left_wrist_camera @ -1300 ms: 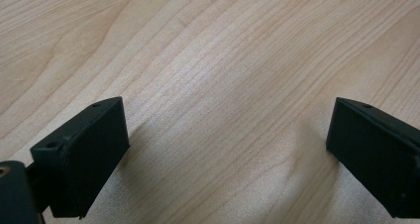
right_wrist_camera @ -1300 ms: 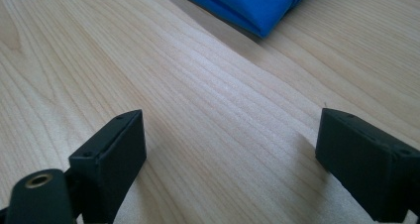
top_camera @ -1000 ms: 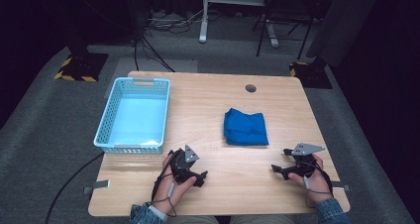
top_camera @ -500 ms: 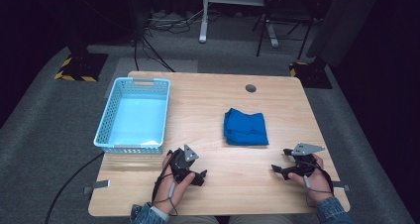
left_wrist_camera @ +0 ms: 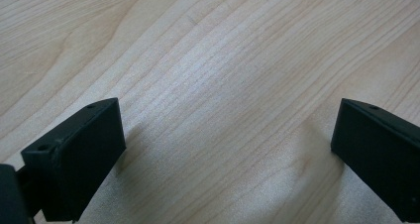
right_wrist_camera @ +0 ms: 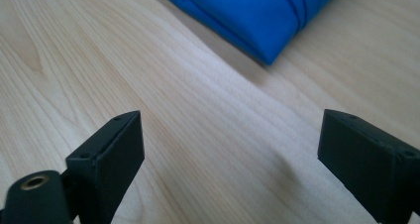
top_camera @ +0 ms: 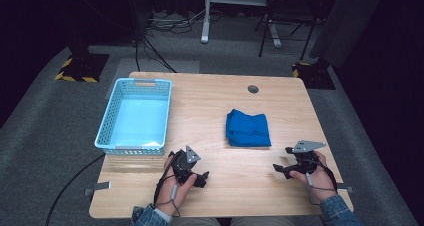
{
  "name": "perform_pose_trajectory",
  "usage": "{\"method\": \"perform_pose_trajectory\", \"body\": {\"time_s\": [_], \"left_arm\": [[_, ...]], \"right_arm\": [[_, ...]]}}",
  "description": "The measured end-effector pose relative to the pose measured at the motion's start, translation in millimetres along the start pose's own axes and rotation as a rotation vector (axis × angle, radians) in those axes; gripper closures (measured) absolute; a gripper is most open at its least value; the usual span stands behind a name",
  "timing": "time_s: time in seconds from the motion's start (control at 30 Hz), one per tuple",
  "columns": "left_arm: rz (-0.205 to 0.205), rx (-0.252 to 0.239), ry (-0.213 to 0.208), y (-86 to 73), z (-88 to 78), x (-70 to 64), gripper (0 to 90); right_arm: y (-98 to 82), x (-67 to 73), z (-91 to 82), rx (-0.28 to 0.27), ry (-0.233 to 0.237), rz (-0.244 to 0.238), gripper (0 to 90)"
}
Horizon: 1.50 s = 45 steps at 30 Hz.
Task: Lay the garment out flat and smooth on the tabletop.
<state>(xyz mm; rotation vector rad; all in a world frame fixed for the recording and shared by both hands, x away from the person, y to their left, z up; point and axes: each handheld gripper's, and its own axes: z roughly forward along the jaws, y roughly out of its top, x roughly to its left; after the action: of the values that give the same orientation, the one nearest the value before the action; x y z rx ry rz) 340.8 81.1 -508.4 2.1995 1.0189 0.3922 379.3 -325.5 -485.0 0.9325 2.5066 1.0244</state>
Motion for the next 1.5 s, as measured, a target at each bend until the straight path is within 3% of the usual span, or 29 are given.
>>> {"method": "perform_pose_trajectory", "body": {"time_s": [0.33,0.67,0.97,1.23,1.5], "left_arm": [[0.0,-0.001,0.001,-0.1,0.0,-0.1,0.2],[-0.001,-0.001,0.0,-0.1,0.1,-0.1,0.2],[-0.003,-0.001,0.002,-0.2,0.1,-0.3,0.1],[-0.004,0.0,0.003,-0.2,-0.1,-0.4,0.2],[-0.003,0.002,0.003,-0.6,-0.6,-0.6,0.1]], "right_arm": [[38.6,4.0,-3.5,-0.009,0.014,-0.088,11.6],[66.4,5.7,2.1,-0.044,0.015,-0.122,13.4],[94.0,13.0,14.5,-0.079,0.046,-0.155,15.5],[114.6,17.1,25.6,-0.082,0.065,-0.174,16.4],[132.0,29.6,45.2,-0.081,0.091,-0.207,16.3]]}}
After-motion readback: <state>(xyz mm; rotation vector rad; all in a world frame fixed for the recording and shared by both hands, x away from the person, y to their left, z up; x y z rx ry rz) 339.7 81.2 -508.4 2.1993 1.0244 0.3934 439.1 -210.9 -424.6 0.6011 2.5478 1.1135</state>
